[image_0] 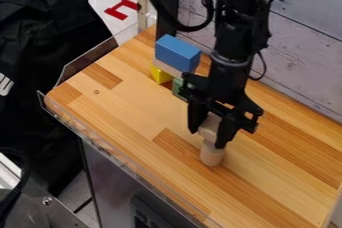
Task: Remove the block from the tower to put it on top of the cylinder
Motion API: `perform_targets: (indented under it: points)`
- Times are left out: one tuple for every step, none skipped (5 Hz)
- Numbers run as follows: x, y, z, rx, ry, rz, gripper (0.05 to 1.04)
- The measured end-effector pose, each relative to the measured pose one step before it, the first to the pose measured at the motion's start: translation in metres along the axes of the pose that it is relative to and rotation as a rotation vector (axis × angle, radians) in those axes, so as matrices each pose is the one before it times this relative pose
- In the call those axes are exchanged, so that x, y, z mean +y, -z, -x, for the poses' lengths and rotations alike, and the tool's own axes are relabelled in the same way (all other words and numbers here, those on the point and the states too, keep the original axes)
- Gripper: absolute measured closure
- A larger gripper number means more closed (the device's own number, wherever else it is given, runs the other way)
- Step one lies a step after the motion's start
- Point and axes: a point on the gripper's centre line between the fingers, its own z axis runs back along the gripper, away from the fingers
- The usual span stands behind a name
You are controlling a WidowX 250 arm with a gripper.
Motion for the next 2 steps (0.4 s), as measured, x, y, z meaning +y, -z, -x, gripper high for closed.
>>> perform_targets:
  points:
    - [-0.00735, 0.00466, 0.00037, 0.0101, 0.0203, -0.0088, 0.521]
    - [-0.00278, 0.00572, 0.00046, 0.0160, -0.0033, 0.0009, 0.521]
